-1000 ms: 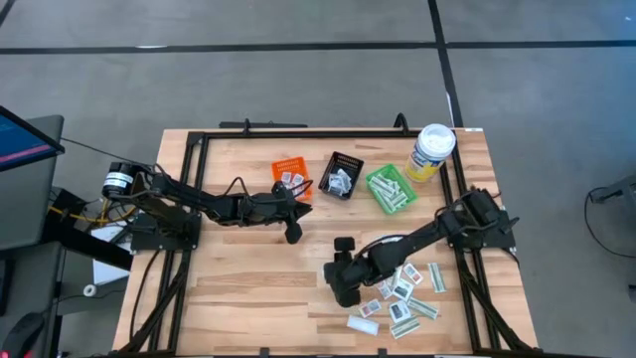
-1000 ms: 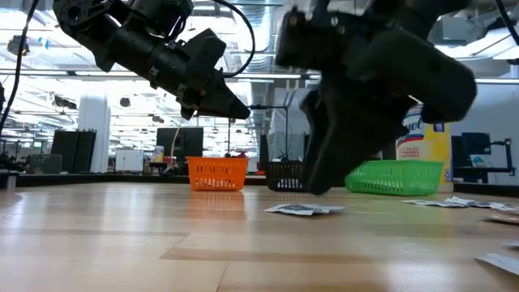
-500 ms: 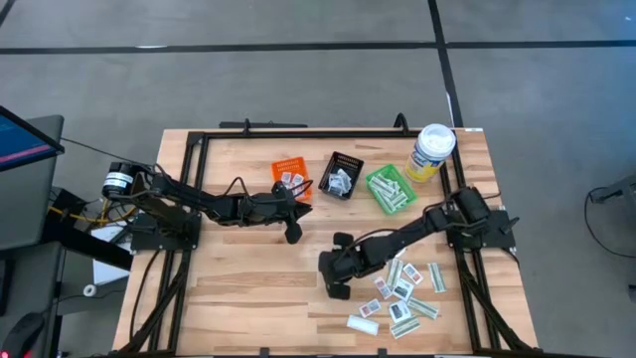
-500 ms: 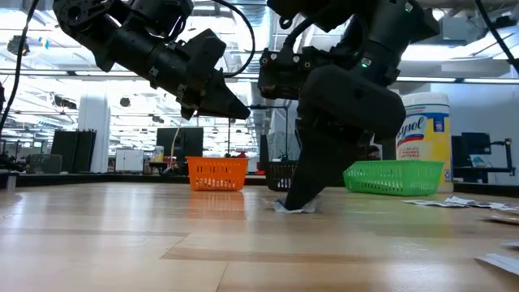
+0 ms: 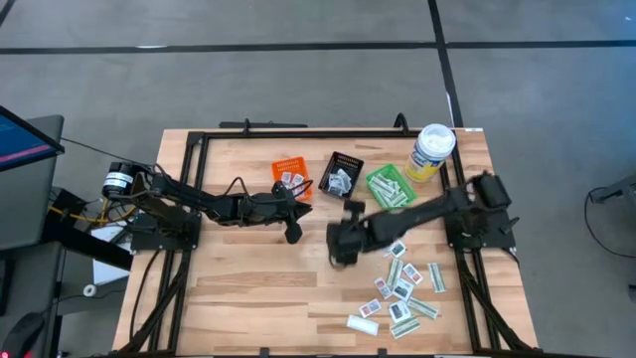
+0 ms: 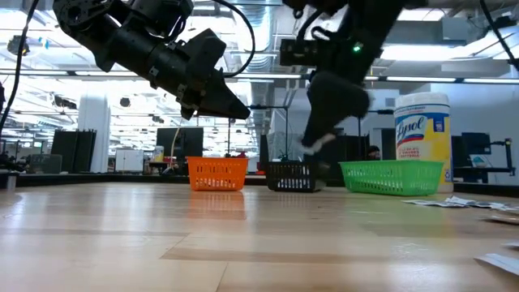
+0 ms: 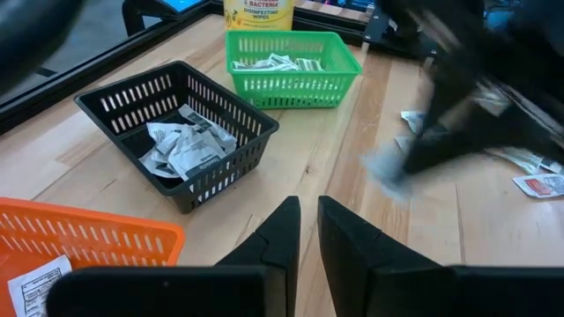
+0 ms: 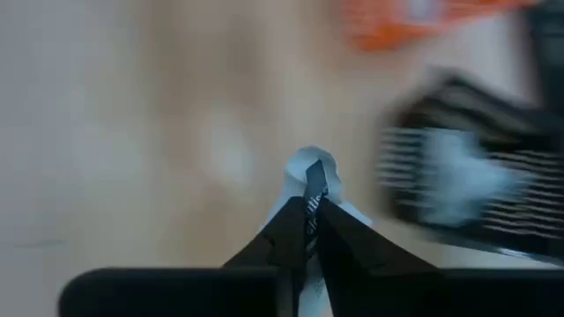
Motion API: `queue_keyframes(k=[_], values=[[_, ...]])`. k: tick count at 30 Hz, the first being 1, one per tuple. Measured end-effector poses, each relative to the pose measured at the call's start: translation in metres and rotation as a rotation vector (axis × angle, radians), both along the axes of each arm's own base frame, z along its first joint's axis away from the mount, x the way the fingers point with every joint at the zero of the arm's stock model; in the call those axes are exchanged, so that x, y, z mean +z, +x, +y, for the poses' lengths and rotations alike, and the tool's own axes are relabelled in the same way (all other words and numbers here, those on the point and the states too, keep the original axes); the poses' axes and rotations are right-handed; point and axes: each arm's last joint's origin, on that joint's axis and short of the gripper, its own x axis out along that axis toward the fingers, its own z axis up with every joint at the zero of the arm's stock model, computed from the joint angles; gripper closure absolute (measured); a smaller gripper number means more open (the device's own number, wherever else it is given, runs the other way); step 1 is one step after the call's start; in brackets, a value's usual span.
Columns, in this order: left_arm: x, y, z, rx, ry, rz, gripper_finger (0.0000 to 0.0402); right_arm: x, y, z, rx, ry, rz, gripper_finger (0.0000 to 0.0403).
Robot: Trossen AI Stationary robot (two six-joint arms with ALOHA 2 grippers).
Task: Pick & Place First Aid Supplies
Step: Put the black towelette pack into the black basket
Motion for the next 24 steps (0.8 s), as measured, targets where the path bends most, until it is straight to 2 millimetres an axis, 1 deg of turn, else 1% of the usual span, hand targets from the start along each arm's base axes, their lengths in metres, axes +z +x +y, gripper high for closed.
queue_keyframes(k=[3,4,6,8,9,11,14,18,21,24], values=[[0.0,0.0,0.0,0.0,0.0,0.0,0.0358,0.022,-0.004,-0.034,-0.082,-0.101,-0.027,0.0364],[0.0,0.0,0.0,0.0,0.0,0.0,0.0358,0.03,-0.005,-0.045,-0.112,-0.097,-0.053,0.0361],[0.0,0.0,0.0,0.0,-0.001,-0.001,0.0358,0.039,-0.007,-0.064,-0.17,-0.056,-0.095,0.0361],[0.0,0.0,0.0,0.001,-0.004,-0.001,0.0358,0.041,-0.007,-0.077,-0.203,0.002,-0.115,0.0366],[0.0,0.0,0.0,0.001,-0.004,-0.001,0.0358,0.042,-0.006,-0.08,-0.203,0.029,-0.123,0.0371],[0.0,0.0,0.0,0.001,-0.004,-0.001,0.0358,0.042,-0.003,-0.082,-0.193,0.066,-0.145,0.0384],[0.0,0.0,0.0,0.001,-0.004,-0.001,0.0358,0.037,0.003,-0.078,-0.16,0.101,-0.161,0.0398],[0.0,0.0,0.0,0.001,-0.004,-0.001,0.0358,0.03,0.012,-0.068,-0.133,0.104,-0.198,0.0394],[0.0,0.0,0.0,-0.011,-0.007,-0.001,0.0358,0.033,0.016,-0.06,-0.112,0.118,-0.248,0.0399],[0.0,0.001,-0.003,-0.09,-0.028,0.0,0.0358,0.036,0.018,-0.051,-0.104,0.135,-0.289,0.0399]])
